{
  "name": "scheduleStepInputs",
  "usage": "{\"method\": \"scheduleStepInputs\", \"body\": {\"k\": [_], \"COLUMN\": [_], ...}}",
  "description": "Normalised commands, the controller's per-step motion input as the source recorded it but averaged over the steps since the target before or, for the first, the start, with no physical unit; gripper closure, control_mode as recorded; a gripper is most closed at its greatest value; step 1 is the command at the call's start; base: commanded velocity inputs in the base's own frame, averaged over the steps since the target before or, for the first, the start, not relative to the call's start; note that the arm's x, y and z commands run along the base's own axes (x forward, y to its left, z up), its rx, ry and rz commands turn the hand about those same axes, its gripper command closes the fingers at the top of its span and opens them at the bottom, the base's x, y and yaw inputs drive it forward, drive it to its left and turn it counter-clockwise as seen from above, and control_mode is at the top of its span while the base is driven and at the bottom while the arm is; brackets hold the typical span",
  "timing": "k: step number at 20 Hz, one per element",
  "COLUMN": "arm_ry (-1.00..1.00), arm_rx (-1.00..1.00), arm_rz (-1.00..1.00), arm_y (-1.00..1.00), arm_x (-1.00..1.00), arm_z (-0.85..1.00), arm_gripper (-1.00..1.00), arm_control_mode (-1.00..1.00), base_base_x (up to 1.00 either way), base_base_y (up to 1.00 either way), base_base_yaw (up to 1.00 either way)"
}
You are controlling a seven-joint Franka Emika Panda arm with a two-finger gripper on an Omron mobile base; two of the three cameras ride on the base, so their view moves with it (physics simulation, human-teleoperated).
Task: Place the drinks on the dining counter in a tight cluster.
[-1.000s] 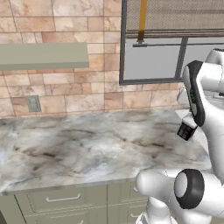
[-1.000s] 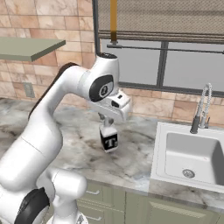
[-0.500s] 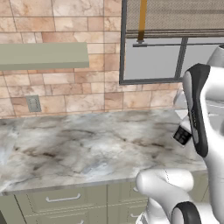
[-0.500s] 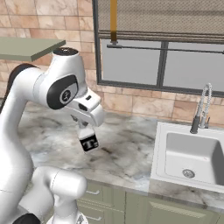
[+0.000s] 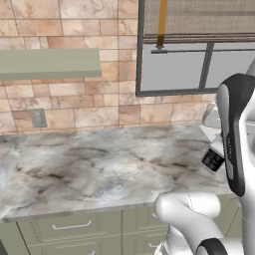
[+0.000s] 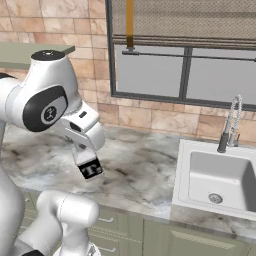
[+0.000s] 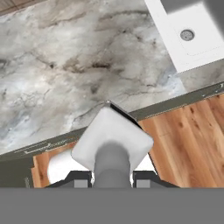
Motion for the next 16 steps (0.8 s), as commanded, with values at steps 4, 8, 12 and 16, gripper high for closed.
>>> {"method": "scheduleStepInputs", "body": {"k": [4, 8, 12, 16], "arm_ry": [0.00, 0.00, 0.00, 0.00], "arm_rx": [0.00, 0.00, 0.00, 0.00], "arm_rz": [0.00, 0.00, 0.00, 0.00], "arm_y": [0.00, 0.00, 0.00, 0.00], "arm_x": [0.00, 0.00, 0.00, 0.00], "arm_z": [0.00, 0.00, 0.00, 0.00], "arm_gripper": [1.00, 1.00, 1.00, 1.00], "arm_control_mode": [-1.00, 1.00, 1.00, 1.00], "base_base_x": [0.00, -0.60, -0.86, -0.64], "base_base_y": [0.00, -0.08, 0.07, 0.13], "base_base_yaw": [0.00, -0.22, -0.72, -0.83]}}
